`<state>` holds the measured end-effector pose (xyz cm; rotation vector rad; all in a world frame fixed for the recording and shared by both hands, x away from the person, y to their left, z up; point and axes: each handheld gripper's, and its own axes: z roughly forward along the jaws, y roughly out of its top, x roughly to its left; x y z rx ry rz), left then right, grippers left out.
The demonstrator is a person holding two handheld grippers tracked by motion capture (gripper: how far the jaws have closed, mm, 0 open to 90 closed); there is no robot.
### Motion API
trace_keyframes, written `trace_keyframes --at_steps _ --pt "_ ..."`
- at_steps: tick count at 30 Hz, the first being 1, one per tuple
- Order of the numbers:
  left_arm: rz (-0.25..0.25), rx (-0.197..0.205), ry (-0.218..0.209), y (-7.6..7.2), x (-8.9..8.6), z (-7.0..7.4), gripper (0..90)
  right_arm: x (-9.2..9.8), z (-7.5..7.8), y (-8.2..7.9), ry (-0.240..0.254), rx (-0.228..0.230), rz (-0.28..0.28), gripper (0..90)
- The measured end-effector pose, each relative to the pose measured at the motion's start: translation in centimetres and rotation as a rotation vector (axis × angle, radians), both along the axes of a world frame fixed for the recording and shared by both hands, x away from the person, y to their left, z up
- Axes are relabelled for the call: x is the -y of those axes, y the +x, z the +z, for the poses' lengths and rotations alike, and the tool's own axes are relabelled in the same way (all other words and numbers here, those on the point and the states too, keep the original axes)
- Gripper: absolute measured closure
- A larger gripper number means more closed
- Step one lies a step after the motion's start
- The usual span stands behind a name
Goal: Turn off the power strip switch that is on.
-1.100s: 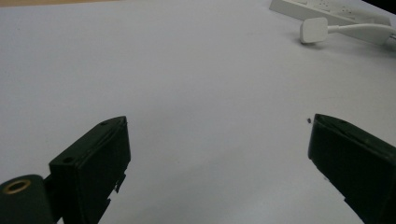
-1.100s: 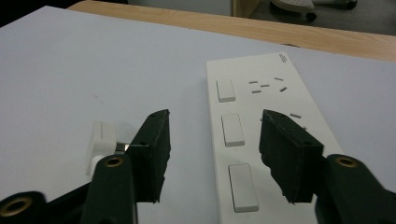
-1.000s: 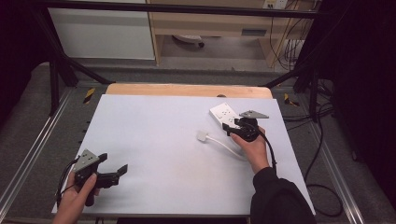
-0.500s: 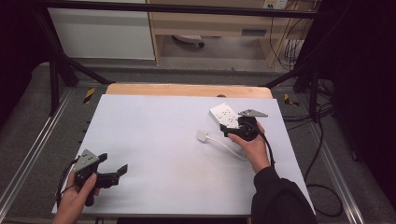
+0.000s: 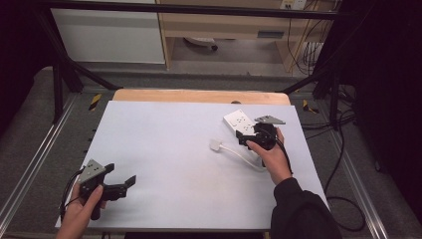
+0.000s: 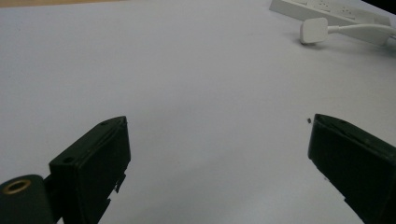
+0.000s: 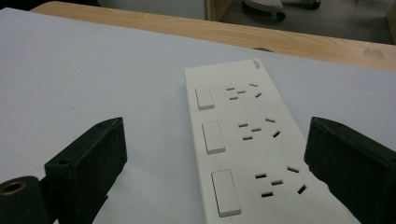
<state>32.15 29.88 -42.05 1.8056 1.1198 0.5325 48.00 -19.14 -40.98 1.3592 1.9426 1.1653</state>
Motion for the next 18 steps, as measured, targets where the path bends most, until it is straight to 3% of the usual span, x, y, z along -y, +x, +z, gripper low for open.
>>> trace_keyframes --at_steps 8,18 --pt "0.002 0.0 0.001 0.0 0.0 0.0 5.6 0.6 0.5 -0.2 0.018 -0.011 0.021 4.2" --pt "0.001 -0.001 0.002 0.0 0.0 0.0 5.6 2.0 1.7 -1.1 0.066 0.038 0.027 4.8"
